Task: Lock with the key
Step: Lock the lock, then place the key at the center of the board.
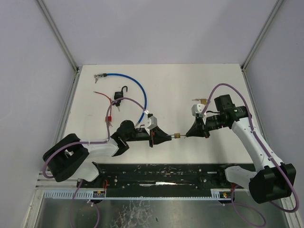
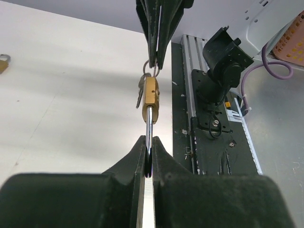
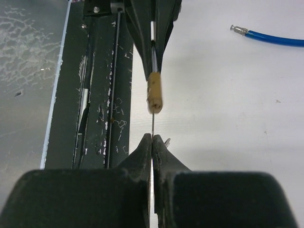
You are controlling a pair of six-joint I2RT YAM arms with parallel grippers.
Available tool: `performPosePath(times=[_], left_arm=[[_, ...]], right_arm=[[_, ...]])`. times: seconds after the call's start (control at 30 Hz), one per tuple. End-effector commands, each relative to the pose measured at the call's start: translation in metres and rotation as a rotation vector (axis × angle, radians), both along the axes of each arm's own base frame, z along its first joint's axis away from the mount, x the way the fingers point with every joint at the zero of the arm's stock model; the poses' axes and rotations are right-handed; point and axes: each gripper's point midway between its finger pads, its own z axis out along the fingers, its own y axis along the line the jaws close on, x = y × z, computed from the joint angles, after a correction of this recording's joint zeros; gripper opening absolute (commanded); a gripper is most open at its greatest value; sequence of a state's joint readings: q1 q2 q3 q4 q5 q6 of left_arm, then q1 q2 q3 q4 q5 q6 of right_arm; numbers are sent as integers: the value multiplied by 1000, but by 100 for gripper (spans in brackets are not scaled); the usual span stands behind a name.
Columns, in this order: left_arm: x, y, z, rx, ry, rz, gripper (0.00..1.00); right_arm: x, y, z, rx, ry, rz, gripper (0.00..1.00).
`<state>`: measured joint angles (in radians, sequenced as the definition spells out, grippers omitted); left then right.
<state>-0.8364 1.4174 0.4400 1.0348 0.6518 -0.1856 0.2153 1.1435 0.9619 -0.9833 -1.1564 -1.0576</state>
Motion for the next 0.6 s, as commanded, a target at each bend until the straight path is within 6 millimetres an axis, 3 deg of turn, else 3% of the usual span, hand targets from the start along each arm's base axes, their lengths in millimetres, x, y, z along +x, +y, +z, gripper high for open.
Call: performPosePath(times=[0.0, 0.23, 0.4, 0.57], left_arm=[[11, 16, 27, -87, -97, 48, 0], [17, 27, 23, -77, -95, 79, 0], [23, 30, 22, -99, -58, 121, 0], [28, 27, 23, -143, 8, 141, 0]], right_arm=[[-2, -2, 9, -24, -25, 13, 0], [15, -8, 10, -40, -25, -77, 0], [58, -22, 6, -61, -68, -305, 0], [106, -59, -5, -149, -110, -621, 0]])
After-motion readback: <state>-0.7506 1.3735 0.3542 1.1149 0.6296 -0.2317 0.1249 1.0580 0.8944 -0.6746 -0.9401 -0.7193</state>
